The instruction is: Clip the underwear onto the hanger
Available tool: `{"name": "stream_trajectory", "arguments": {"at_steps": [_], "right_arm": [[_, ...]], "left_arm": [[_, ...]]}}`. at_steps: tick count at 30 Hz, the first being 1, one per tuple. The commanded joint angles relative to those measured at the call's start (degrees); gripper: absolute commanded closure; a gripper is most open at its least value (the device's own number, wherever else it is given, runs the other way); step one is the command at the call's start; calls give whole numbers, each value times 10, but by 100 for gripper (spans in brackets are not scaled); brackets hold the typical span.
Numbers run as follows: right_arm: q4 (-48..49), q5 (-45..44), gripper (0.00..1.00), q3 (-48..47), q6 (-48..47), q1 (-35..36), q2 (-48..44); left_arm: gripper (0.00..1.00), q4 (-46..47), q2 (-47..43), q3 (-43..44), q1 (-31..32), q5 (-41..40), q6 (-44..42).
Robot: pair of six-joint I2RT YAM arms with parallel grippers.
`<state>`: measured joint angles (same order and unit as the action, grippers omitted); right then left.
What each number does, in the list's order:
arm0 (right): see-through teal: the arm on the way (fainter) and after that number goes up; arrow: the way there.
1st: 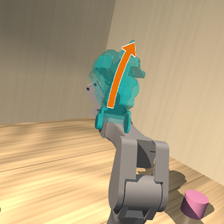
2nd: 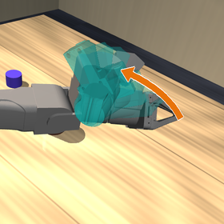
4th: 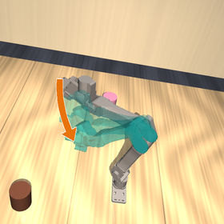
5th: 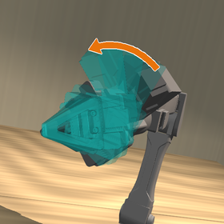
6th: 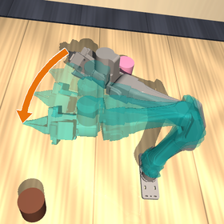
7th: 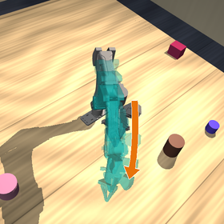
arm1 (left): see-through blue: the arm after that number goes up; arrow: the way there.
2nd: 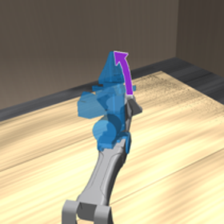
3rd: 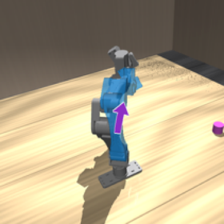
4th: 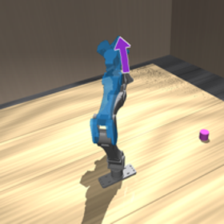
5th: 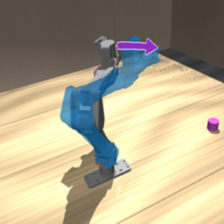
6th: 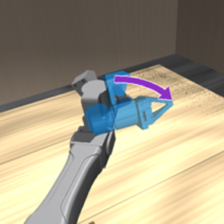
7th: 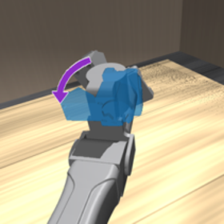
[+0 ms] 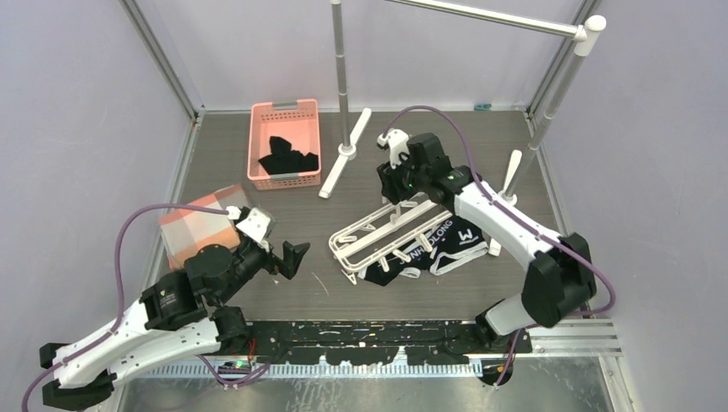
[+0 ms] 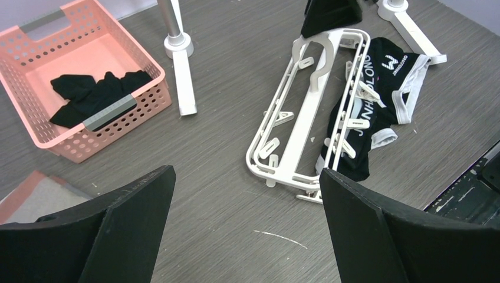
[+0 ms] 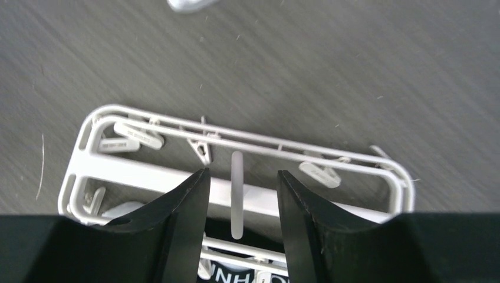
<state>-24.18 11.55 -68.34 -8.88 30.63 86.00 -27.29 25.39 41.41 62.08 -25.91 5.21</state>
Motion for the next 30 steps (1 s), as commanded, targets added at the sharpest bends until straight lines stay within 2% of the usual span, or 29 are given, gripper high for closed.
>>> {"name": "stream_trajectory", "arguments": {"at_steps": [1,4,11,17,22,30], "right_arm": [[110,-65,48,37,40,2,-122],[195,-60,42,126,73,2,-205],[409,-63,38,391,177,2,-368],[505,-56,34,533,197,2,-477],[567,-60,36,591,169,2,-479],[664,-33,37,596,152,2,-356]], "left_arm": [[5,24,-16,-10,-2,-18,4],[5,44,-30,-23,-2,-26,-1],[5,43,-24,-34,-2,-27,-2],[5,45,-8,-35,-2,-30,-2],[4,49,-1,-34,-2,-35,-16],[3,61,8,-31,-2,-36,-16]]}}
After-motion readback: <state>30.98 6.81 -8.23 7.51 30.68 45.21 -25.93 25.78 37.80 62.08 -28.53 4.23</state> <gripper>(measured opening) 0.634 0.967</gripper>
